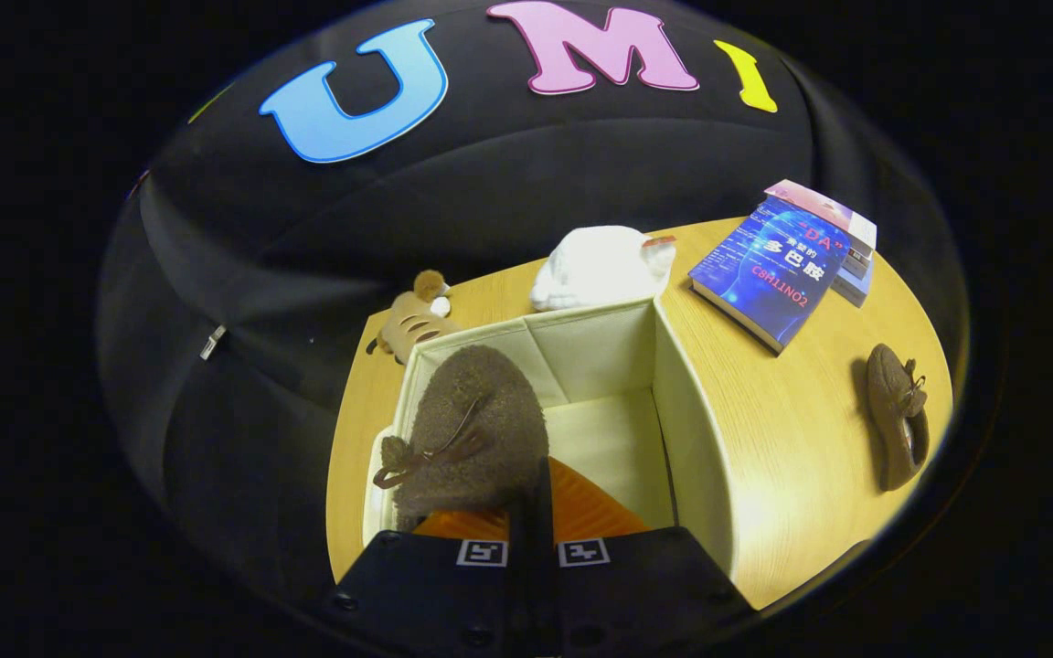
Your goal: Open the storage box then place both shoes into the box .Put the left shoe in first, then the right shoe, with the right side of both shoes facing outward in a uniform manner.
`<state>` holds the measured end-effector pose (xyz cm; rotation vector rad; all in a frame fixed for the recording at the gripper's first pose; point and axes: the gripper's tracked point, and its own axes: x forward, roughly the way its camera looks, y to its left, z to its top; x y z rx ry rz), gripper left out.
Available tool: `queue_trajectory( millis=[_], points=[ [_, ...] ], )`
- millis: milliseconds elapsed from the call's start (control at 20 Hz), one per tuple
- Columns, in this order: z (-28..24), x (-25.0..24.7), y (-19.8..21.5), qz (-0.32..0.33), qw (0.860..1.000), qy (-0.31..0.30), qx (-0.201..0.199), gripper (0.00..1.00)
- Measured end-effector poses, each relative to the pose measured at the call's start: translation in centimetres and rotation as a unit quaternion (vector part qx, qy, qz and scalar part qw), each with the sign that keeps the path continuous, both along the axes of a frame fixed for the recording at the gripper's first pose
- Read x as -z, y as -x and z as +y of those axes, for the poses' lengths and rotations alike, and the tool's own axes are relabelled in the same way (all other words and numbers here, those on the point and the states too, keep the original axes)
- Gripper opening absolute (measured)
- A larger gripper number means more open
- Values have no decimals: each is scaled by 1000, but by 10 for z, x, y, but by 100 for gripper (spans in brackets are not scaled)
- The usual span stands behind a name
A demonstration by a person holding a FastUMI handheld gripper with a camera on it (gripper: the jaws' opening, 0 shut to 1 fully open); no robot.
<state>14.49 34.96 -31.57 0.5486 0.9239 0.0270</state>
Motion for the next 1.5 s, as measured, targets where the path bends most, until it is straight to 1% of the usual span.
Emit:
queue_trajectory(
  millis=[150, 250, 350, 400, 450, 600, 800, 950, 1150, 1250, 1350, 1500],
  points=[
    [4, 7, -1, 12, 1000, -9, 13, 6],
    [13, 4, -2, 7, 999, -29, 10, 7],
    [26, -1, 5, 12, 999, -51, 3, 33],
    [27, 3, 8, 20, 998, -51, -1, 46],
    [35, -1, 10, 14, 998, -63, -4, 59],
    [38, -2, 12, 13, 997, -69, -15, 98],
    [30, -16, 14, -8, 997, -76, -26, 97],
    [0, -50, 12, -61, 994, -80, -36, 97],
    [-76, -84, 14, -121, 990, -65, -41, 96],
    [-126, -89, 19, -137, 989, -51, -28, 97],
    [-176, -83, 29, -137, 990, -31, -17, 96],
    [-249, -58, 52, -124, 992, 14, -5, 96]
  ],
)
